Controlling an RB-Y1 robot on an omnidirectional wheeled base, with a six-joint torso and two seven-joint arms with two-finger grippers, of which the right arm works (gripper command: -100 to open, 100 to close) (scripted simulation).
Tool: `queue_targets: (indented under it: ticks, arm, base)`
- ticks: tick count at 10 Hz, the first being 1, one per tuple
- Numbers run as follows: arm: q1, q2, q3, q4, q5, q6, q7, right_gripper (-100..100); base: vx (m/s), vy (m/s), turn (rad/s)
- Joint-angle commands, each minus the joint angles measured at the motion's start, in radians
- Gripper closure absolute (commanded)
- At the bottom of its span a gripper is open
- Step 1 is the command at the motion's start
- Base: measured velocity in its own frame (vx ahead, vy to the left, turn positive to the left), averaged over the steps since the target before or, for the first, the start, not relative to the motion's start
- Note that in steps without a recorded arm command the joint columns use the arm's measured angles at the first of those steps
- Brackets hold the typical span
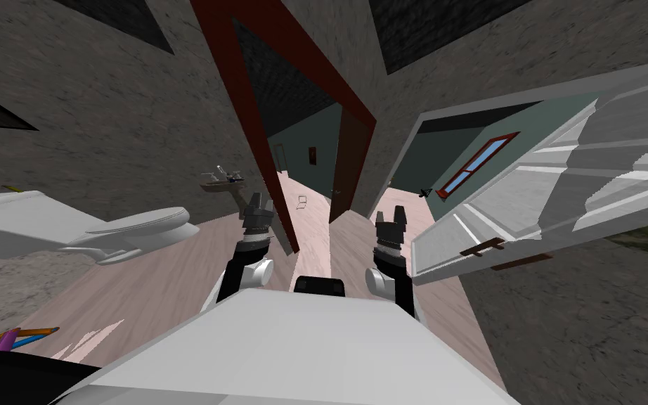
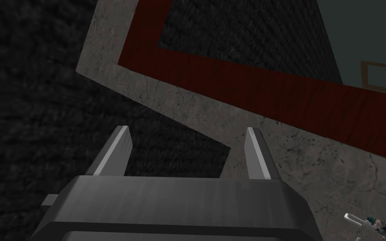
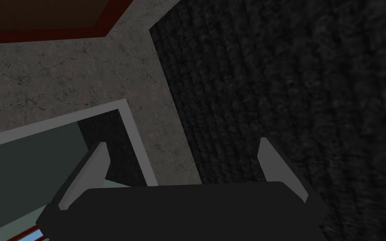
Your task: Push the door open
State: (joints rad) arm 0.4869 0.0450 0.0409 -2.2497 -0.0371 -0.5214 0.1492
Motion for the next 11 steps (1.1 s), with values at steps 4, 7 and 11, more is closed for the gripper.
queue_targets:
  ticks: [4, 7, 11]
  arm:
    - [-0.034, -0.037, 0.007, 0.083, 0.02, -0.018, -0.025, -100]
    - [-0.059, -0.057, 0.011, 0.143, 0.034, -0.031, -0.043, -100]
    - [-0.094, -0.08, 0.018, 0.229, 0.055, -0.049, -0.069, -100]
  base:
    - [0.101, -0.042, 0.038]
    - [0.112, -0.056, 0.034]
    - [0.124, -0.06, 0.044]
